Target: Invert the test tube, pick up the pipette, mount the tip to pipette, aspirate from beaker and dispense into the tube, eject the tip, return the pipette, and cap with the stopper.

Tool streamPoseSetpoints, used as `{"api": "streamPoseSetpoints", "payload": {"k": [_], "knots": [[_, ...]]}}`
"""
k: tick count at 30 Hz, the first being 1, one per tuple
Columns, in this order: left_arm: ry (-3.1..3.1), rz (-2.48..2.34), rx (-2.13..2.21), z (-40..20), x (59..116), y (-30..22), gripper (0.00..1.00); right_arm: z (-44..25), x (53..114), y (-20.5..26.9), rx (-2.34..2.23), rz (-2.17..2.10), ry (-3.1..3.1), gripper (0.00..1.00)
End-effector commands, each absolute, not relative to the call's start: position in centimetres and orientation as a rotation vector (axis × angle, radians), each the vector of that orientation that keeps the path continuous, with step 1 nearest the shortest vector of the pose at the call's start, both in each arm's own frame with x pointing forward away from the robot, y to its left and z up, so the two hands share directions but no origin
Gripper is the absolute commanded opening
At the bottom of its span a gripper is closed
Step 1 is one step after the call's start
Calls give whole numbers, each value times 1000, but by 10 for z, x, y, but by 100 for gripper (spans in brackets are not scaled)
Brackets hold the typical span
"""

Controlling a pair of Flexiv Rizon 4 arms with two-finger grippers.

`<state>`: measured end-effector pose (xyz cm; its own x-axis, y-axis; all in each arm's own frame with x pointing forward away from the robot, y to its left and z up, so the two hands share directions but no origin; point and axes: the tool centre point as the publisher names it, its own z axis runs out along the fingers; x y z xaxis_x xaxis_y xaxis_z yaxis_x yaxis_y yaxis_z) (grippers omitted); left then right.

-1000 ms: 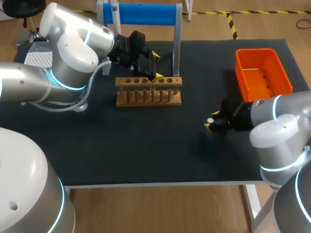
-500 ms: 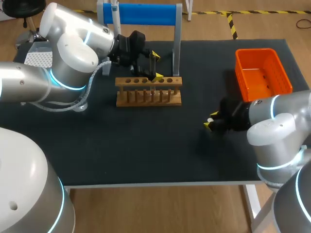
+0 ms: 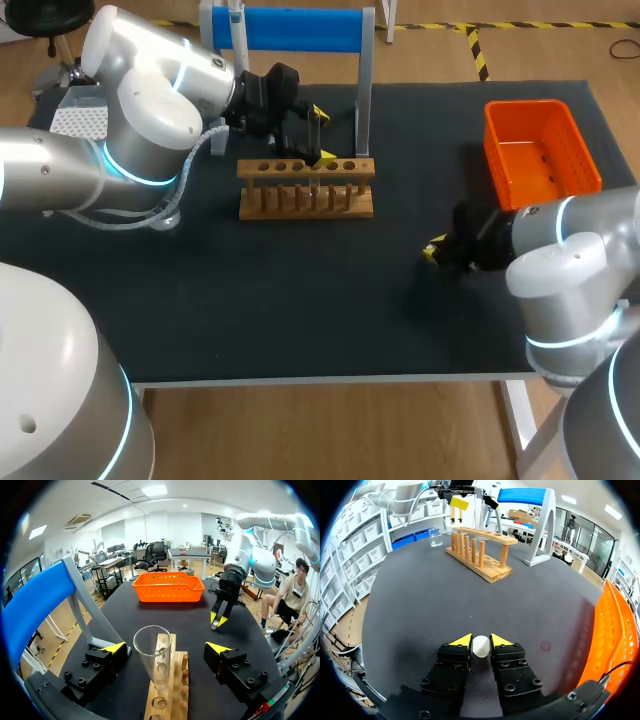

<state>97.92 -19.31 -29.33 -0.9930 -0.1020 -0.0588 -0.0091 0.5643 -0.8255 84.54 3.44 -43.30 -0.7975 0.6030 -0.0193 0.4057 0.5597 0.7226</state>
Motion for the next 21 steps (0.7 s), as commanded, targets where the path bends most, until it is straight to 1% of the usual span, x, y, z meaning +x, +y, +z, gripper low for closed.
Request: {"api": "streamPoseSetpoints", "payload": {"k": [1,8,16,21], "knots": [[2694,-1419,-94,-293,981,-193,100,-417,845,35,821,1096,2521,0],[2694,-1419,-94,-293,981,-193,100,-349,857,44,666,1209,2556,0],[2694,-1419,-94,-293,981,-193,100,-255,886,63,413,1193,2644,0],[2694,-1419,-94,-293,981,-193,100,-255,886,63,413,1193,2644,0]]}}
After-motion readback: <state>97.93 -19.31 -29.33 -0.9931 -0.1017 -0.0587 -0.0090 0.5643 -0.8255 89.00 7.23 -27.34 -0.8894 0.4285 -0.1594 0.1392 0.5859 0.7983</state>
